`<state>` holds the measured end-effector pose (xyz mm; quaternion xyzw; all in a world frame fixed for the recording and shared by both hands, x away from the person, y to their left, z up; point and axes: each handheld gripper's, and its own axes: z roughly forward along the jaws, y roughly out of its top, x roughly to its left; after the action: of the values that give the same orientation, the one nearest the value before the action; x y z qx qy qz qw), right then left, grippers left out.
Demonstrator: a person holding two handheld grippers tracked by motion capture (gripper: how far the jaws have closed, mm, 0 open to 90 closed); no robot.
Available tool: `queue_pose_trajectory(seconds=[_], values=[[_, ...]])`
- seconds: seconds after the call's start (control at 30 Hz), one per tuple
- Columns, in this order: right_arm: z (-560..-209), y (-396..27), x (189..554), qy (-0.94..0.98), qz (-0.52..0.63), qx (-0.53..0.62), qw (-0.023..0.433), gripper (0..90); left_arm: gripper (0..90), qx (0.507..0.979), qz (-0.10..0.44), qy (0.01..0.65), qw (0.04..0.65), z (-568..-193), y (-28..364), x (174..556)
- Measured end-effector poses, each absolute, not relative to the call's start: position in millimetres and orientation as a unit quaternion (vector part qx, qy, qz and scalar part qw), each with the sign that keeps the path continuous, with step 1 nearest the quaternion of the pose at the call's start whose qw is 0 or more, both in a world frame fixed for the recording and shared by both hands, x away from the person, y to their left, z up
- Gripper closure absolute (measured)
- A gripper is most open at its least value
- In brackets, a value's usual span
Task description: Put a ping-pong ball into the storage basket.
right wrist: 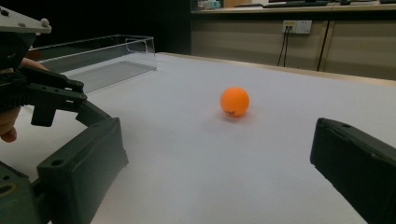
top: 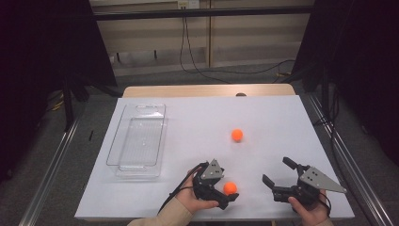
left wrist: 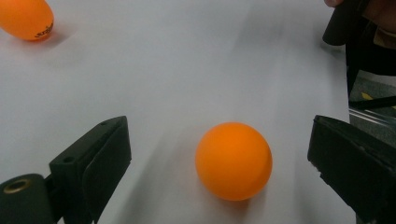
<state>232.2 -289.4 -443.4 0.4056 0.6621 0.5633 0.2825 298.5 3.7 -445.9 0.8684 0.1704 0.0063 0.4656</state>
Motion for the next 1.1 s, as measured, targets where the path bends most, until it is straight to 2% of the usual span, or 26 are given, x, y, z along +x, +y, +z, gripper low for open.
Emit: queue_pose_trajectory(seconds=[1.1], values=[[-443.4,-289.5,232.2,0.662,0.563,0.406,0.282,2.4,8.7,0.885,-0.002,0.164,0.437,-451.1,-4.5,299.6]])
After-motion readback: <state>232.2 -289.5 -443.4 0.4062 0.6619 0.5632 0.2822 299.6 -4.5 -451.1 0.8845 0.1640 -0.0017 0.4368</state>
